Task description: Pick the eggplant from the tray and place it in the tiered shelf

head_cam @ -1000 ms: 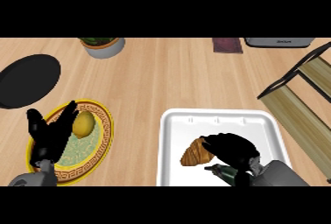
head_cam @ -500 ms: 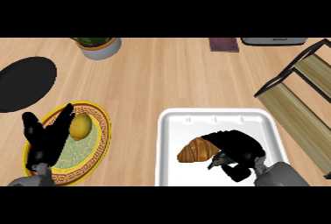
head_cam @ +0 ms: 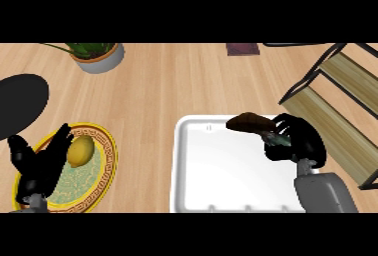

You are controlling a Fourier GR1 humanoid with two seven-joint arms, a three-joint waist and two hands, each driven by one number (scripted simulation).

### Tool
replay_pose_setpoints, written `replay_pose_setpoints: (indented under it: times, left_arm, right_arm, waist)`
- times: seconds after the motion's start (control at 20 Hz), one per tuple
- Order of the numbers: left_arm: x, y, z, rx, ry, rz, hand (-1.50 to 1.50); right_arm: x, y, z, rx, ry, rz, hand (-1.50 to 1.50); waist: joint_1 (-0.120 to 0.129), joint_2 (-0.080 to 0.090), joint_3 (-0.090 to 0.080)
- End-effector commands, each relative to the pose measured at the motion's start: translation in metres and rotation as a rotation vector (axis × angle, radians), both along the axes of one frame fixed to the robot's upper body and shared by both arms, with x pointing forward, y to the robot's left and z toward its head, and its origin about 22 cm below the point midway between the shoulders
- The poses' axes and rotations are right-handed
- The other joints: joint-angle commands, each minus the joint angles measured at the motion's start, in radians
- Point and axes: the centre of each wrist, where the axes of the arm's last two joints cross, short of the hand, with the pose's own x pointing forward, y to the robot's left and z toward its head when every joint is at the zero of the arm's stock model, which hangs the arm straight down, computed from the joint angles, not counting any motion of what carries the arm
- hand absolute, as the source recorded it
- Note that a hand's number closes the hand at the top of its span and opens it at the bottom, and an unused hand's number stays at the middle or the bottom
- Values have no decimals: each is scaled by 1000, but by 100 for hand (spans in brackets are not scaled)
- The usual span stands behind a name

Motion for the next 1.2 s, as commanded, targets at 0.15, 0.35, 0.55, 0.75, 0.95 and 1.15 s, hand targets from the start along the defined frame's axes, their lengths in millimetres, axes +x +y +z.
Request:
replay_pose_setpoints:
  times: [0.15, 0.35, 0.55, 0.75, 0.95, 1.15]
  left_arm:
    - [11, -24, -6, -27, 25, -74, 0]
    - [18, -41, -7, -43, 29, -92, 0]
    - [16, -21, 5, -34, 21, -93, 0]
    - [9, -34, -20, -34, 27, -81, 0]
    - [13, -28, -3, -36, 25, -104, 0]
    - [0, -21, -11, -44, 60, -92, 0]
  right_arm:
    - [22, 52, 80, -15, -361, -472, 150]
    - [26, 77, 143, -146, -469, -605, 150]
    - [20, 85, 197, -208, -491, -730, 150]
    - [14, 78, 237, -251, -524, -772, 150]
    - [13, 82, 265, -260, -546, -819, 150]
    - [9, 48, 297, -251, -568, -876, 150]
  waist:
    - [50, 4, -10]
    - [56, 2, -10]
    - [68, 1, -7]
    - [60, 6, -7]
    - [78, 6, -5]
    - [76, 5, -5]
